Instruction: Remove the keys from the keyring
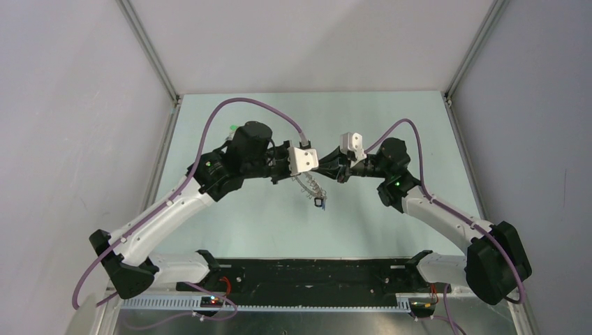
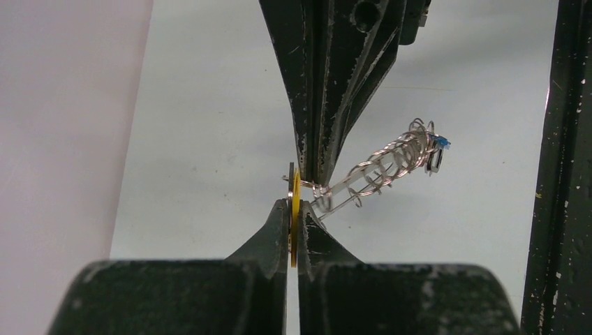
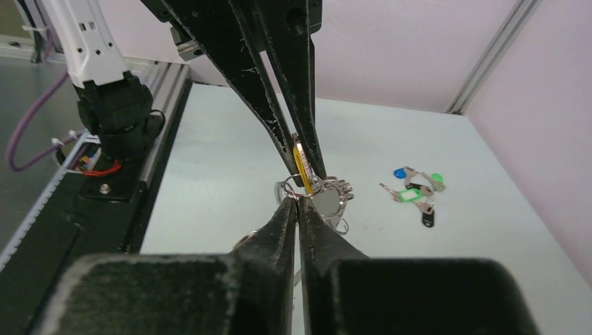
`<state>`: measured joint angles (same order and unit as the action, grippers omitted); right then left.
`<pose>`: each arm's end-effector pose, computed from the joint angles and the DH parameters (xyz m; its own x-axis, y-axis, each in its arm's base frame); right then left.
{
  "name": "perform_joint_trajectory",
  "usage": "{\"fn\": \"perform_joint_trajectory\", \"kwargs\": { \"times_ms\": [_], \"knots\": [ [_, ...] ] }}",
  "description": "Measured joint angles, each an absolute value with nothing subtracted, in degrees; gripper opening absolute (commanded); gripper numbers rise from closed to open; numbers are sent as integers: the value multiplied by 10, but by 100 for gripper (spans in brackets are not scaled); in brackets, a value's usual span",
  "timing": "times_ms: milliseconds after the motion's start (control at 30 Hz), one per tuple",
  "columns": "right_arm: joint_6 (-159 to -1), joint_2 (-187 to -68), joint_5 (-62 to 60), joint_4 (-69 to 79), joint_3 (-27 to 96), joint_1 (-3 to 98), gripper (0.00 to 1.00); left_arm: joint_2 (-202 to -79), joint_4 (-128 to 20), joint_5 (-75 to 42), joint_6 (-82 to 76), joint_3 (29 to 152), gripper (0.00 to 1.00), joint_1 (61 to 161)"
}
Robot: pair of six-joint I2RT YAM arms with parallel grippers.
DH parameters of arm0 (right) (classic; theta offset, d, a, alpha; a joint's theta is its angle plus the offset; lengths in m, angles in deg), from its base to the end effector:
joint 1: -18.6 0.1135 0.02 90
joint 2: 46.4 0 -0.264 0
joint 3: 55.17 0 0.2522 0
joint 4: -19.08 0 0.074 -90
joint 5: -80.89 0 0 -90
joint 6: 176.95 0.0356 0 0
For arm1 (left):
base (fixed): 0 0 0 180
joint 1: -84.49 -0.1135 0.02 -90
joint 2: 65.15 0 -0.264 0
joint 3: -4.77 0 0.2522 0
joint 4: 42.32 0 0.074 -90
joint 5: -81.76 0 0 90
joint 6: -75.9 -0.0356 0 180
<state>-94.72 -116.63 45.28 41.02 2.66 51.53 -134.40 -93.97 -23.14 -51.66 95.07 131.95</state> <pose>0.2113 0.1713 0.3235 0.2716 0.0821 -0.9589 -0.9616 0.0646 -0.2668 0.1658 -0.1942 0.3958 0.2524 0.5962 -0.7621 0.8929 0.1600 0.4209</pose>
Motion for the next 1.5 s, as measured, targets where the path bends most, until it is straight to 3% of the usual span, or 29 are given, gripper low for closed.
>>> {"fn": "perform_joint_trajectory", "kwargs": {
  "times_ms": [633,1067,1133,1267,1400,1500],
  "knots": [
    [-907,-1150,466,405,28,476,0,-1341,-937,-191,-517,948,0,1321],
    [-685,-1165,376,689,-89,461,1,-1328,-911,-194,-517,923,0,1325],
    [-644,-1185,360,748,-110,461,18,-1328,-909,-196,-517,919,0,1326],
    [-612,-1212,346,794,-125,455,36,-1326,-915,-194,-517,907,0,1326],
    [-646,-1204,343,773,-126,444,46,-1320,-920,-189,-517,901,0,1325],
    [-712,-1174,343,721,-127,450,47,-1317,-921,-189,-517,899,0,1325]
  ]
}}
